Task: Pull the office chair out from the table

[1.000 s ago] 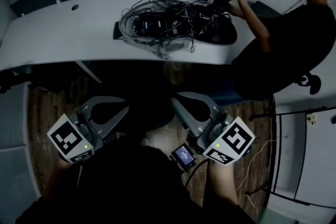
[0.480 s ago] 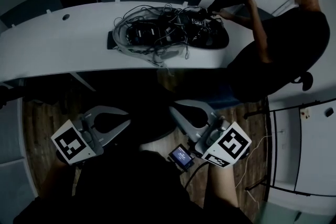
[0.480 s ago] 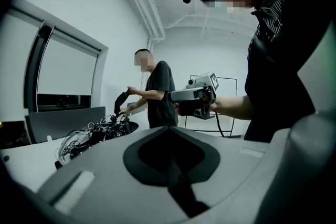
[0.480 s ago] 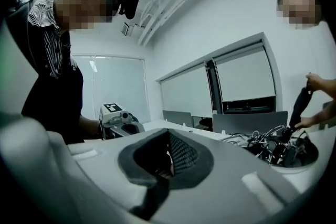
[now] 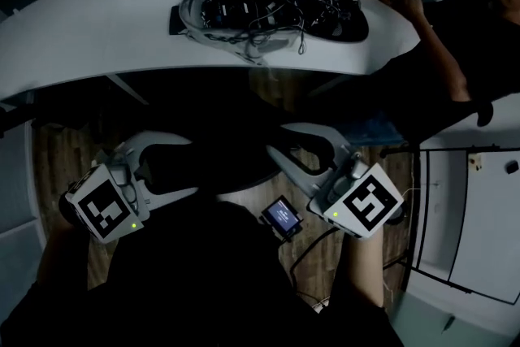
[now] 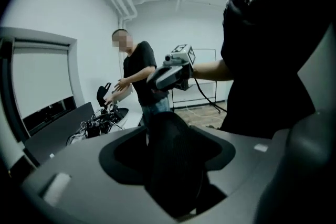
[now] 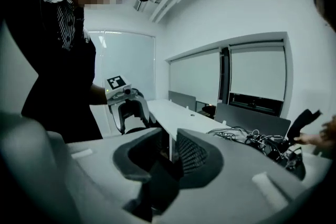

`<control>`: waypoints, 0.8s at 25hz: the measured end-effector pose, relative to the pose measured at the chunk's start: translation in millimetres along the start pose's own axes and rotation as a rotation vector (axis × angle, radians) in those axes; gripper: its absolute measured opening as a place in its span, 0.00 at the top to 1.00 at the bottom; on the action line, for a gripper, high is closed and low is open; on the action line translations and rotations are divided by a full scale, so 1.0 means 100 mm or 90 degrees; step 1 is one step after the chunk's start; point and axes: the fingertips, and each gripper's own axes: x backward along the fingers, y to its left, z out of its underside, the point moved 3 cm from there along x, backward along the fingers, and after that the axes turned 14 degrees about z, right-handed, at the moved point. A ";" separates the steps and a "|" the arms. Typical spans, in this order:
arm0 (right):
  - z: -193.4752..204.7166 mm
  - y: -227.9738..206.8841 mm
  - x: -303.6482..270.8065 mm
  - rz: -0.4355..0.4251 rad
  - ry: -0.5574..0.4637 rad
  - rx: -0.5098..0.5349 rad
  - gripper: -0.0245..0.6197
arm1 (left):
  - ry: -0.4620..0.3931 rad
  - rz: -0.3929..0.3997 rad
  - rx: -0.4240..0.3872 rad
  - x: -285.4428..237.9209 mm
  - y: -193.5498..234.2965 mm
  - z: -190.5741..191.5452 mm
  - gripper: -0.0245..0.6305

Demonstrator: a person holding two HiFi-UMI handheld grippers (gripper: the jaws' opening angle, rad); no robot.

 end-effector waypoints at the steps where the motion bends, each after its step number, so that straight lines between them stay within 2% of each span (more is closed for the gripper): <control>1: 0.06 0.05 0.00 -0.011 0.016 0.024 0.81 | 0.036 0.014 -0.013 -0.04 -0.05 0.08 0.53; 5: 0.41 0.27 -0.01 -0.068 0.116 0.130 0.57 | 0.164 0.077 -0.069 -0.19 -0.25 0.37 0.35; 8: 0.55 0.46 -0.04 -0.119 0.153 0.167 0.46 | 0.224 0.100 -0.096 -0.32 -0.30 0.55 0.31; 12: 0.73 0.59 -0.13 -0.140 0.190 0.218 0.39 | 0.295 0.098 -0.116 -0.47 -0.31 0.75 0.31; 20: 1.20 0.78 -0.37 -0.155 0.275 0.350 0.31 | 0.392 0.062 -0.138 -0.59 -0.21 0.99 0.29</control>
